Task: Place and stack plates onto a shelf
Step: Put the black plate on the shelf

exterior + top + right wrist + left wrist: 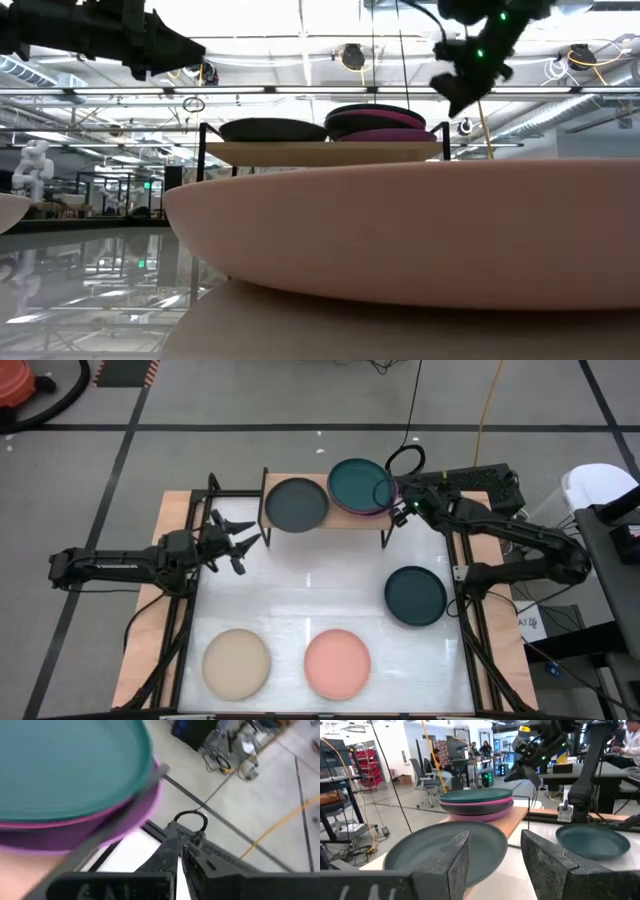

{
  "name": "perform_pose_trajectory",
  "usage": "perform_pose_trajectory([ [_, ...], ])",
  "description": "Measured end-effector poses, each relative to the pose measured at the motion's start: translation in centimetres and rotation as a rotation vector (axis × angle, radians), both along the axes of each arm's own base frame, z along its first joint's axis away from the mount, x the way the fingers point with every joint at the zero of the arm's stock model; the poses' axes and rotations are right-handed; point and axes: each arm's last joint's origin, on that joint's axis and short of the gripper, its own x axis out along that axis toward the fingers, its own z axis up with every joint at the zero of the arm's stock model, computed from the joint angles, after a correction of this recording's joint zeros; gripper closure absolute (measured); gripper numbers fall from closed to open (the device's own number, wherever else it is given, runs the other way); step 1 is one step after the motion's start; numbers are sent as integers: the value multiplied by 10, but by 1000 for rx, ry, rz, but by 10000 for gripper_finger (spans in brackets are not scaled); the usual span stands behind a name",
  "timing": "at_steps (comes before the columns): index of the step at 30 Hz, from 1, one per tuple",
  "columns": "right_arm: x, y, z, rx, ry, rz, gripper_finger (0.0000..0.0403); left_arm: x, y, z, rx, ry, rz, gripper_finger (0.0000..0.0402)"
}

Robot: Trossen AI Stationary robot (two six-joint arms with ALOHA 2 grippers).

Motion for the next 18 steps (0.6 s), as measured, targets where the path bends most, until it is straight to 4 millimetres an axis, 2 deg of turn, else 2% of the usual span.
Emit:
perform_pose_trajectory([
  [4,-12,-11,-17,41,-89,-38,401,0,0,1,4,-7,0,220],
  [10,-18,-29,-38,125,-257,43,402,0,0,2,8,-20,0,220],
  [18,-20,-35,-45,185,-389,155,403,0,0,2,9,-20,1,220],
])
